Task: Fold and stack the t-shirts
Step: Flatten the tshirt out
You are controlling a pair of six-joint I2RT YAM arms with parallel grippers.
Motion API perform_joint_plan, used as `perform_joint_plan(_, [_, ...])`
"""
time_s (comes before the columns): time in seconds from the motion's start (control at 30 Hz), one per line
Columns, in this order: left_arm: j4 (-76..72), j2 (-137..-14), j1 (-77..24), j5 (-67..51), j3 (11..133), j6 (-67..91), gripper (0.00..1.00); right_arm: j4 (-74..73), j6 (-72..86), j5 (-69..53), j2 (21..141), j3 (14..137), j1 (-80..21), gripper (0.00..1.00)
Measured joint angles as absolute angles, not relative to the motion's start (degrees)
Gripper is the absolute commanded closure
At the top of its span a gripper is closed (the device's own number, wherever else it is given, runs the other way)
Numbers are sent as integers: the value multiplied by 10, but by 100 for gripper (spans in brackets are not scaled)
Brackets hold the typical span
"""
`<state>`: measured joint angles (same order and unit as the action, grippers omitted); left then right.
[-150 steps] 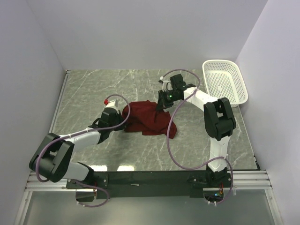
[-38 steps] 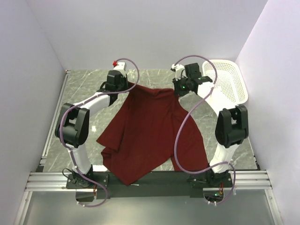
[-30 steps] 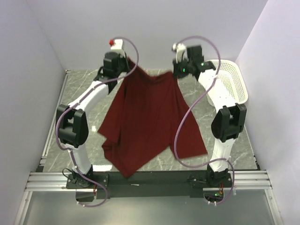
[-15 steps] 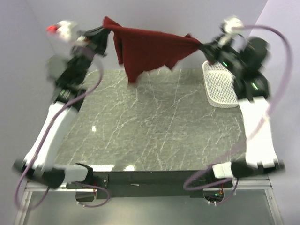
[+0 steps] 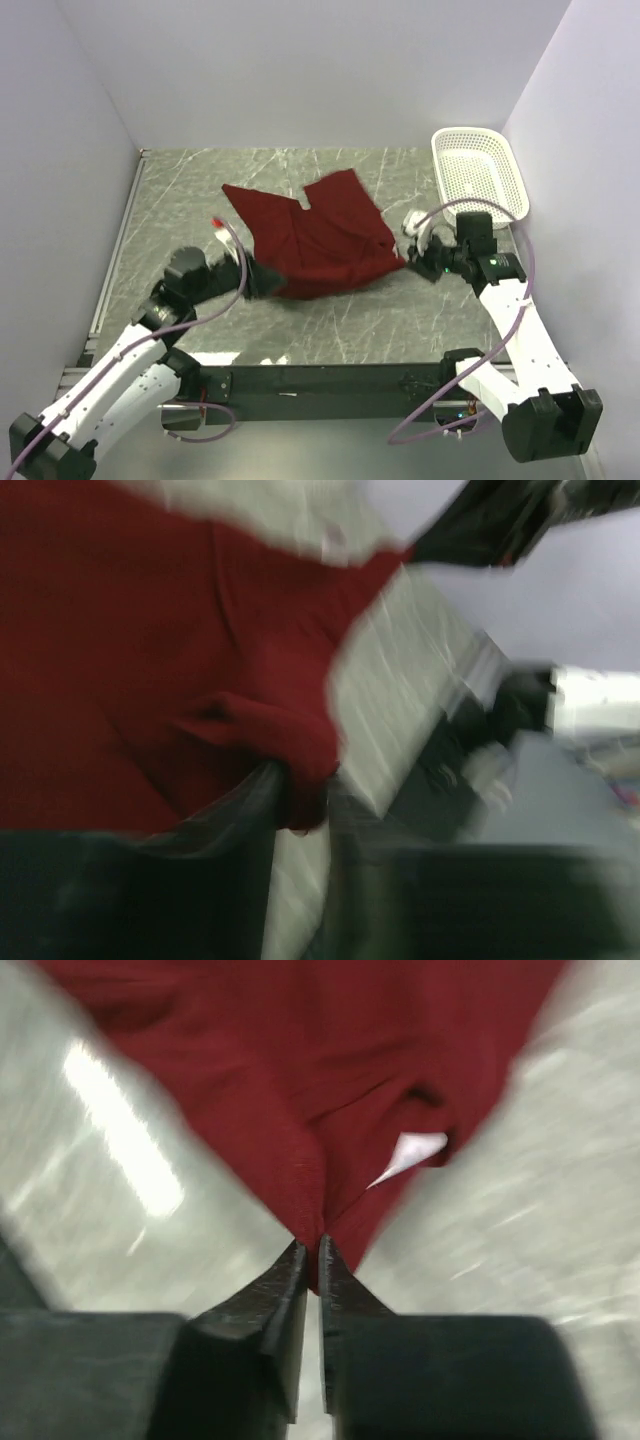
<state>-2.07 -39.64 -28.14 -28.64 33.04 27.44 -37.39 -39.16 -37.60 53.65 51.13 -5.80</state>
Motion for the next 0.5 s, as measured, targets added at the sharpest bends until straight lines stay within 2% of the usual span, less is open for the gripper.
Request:
perform_joint_plan(0.03, [15, -386, -289, -293, 308, 287, 60, -409, -415, -376, 539, 488, -58, 76])
perform_joint_plan(0.07, [62, -368, -297, -303, 289, 309, 48, -437, -432, -376, 538, 480, -57, 61])
perform_joint_plan(0.1, [103, -343, -305, -312, 282, 323, 40, -464, -448, -380, 536, 480, -57, 53])
perform_joint_plan(0.13, [133, -314, -312, -318, 284, 335, 29, -479, -464, -383, 531, 484, -57, 44])
perform_joint_plan(0.17, [158, -285, -316, -317, 293, 339, 13, -490, -477, -389, 527, 493, -57, 36])
perform_joint_plan(0.2, [186, -250, -318, -312, 311, 341, 8, -495, -483, -394, 524, 502, -57, 33])
perform_joint_plan(0.23, [206, -225, -319, -296, 334, 341, 5, -498, -489, -399, 523, 514, -57, 31])
perform_joint_plan(0.37, [205, -191, -320, -213, 417, 336, 3, -499, -495, -432, 536, 560, -57, 29])
perform_joint_plan(0.5, [178, -265, -320, -122, 423, 345, 6, -447, -411, -454, 581, 584, -57, 29])
